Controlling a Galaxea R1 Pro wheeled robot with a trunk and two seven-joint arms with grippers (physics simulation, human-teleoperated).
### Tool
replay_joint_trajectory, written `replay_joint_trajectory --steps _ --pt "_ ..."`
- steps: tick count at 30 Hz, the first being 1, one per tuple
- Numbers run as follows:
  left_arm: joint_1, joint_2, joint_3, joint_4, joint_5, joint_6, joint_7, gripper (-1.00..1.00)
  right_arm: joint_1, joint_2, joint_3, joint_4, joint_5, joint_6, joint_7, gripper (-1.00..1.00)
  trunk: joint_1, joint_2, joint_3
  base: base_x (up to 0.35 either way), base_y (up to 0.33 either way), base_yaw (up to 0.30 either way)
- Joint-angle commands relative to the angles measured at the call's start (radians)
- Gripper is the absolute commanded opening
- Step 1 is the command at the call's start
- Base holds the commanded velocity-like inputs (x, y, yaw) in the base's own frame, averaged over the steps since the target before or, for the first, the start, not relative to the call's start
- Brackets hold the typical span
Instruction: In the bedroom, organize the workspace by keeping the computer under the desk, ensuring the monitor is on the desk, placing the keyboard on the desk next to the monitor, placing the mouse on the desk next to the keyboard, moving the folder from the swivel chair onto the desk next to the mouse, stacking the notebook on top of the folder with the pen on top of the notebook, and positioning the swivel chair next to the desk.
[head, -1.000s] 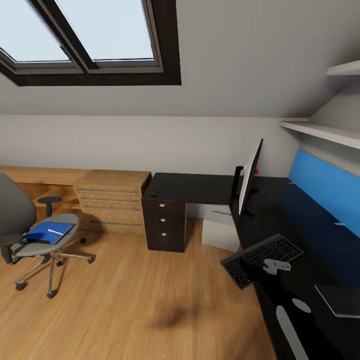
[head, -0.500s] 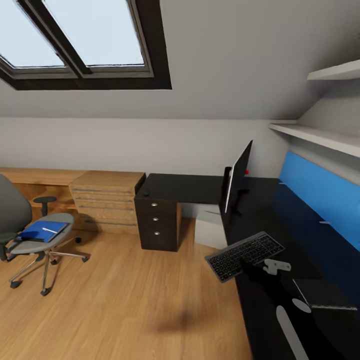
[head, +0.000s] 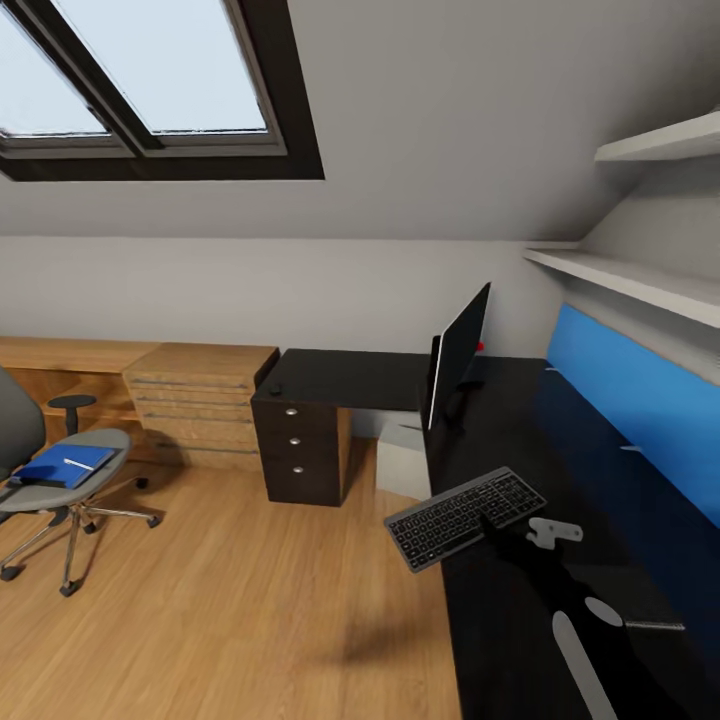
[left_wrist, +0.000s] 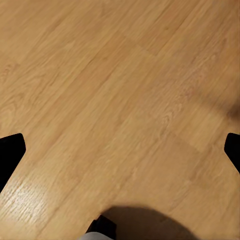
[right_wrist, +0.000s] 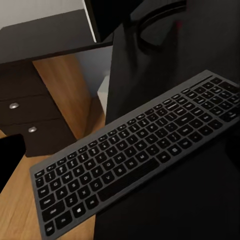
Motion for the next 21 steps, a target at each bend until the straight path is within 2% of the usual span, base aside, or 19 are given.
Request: replay_joint_trajectory --steps 1,5,6,8,9,10,11,12,13,14,17,18,21 --pt "-0.001 0.001 -0.006 -0.001 0.003 -0.004 0.007 1.00 -0.001 -0.001 -0.001 -0.002 -0.007 0.002 0.002 1.00 0.000 -0.001 -0.002 0.004 -0.020 0.000" --pt "-0.001 0.000 -0.005 0.000 0.003 -0.007 0.007 1.00 -0.004 -0.001 0.007 -0.003 0.021 -0.008 -0.003 1.00 0.000 -0.001 -0.002 0.000 -0.002 0.000" --pt "0.000 0.001 -0.005 0.000 0.003 -0.009 0.007 1.00 -0.098 0.001 0.010 0.021 0.125 -0.005 -0.076 1.00 0.000 -0.001 -0.002 0.000 0.000 0.000" --pt "0.000 0.001 -0.005 0.000 0.003 -0.009 0.007 1.00 -0.162 0.002 0.010 0.057 0.153 -0.004 -0.111 1.00 0.000 -0.001 -0.002 0.000 0.000 0.000" --pt "-0.001 0.000 -0.005 0.000 0.002 -0.009 0.007 1.00 -0.275 0.011 0.015 0.152 0.186 -0.003 -0.163 1.00 0.000 -0.001 -0.002 0.000 0.000 0.000" --pt "-0.001 0.000 -0.005 0.000 0.002 -0.009 0.007 1.00 -0.316 0.017 0.018 0.193 0.195 -0.003 -0.177 1.00 0.000 -0.001 -0.002 0.000 0.000 0.000" --pt "-0.001 0.000 -0.005 0.000 0.002 -0.010 0.007 1.00 -0.403 0.027 0.026 0.289 0.213 -0.004 -0.200 1.00 0.000 -0.001 -0.002 0.000 0.000 0.000" --pt "-0.001 0.000 -0.005 0.000 0.001 -0.010 0.007 1.00 -0.449 0.033 0.031 0.345 0.223 -0.005 -0.208 1.00 0.000 -0.001 -0.002 0.000 0.000 0.000" --pt "-0.001 0.000 -0.005 0.000 0.001 -0.010 0.007 1.00 -0.545 0.042 0.039 0.468 0.244 -0.008 -0.221 1.00 0.000 -0.001 -0.002 0.000 0.000 0.000" --pt "0.000 0.000 -0.005 0.000 0.001 -0.011 0.007 1.00 -0.728 0.056 0.048 0.732 0.296 -0.047 -0.233 1.00 0.000 -0.001 -0.002 0.000 0.000 0.000" --pt "0.000 0.001 -0.006 0.000 0.001 -0.011 0.007 1.00 -0.827 0.073 0.051 0.895 0.332 -0.118 -0.238 1.00 0.000 -0.001 -0.002 0.000 0.000 0.000" --pt "0.000 0.001 -0.006 0.000 0.001 -0.011 0.007 1.00 -0.867 0.087 0.052 0.977 0.348 -0.170 -0.240 1.00 0.000 -0.001 -0.002 0.000 0.000 0.000" --pt "-0.001 0.001 -0.006 0.000 0.001 -0.012 0.007 1.00 -0.902 0.103 0.051 1.067 0.361 -0.233 -0.242 1.00 0.000 -0.001 -0.002 0.000 0.000 0.000"
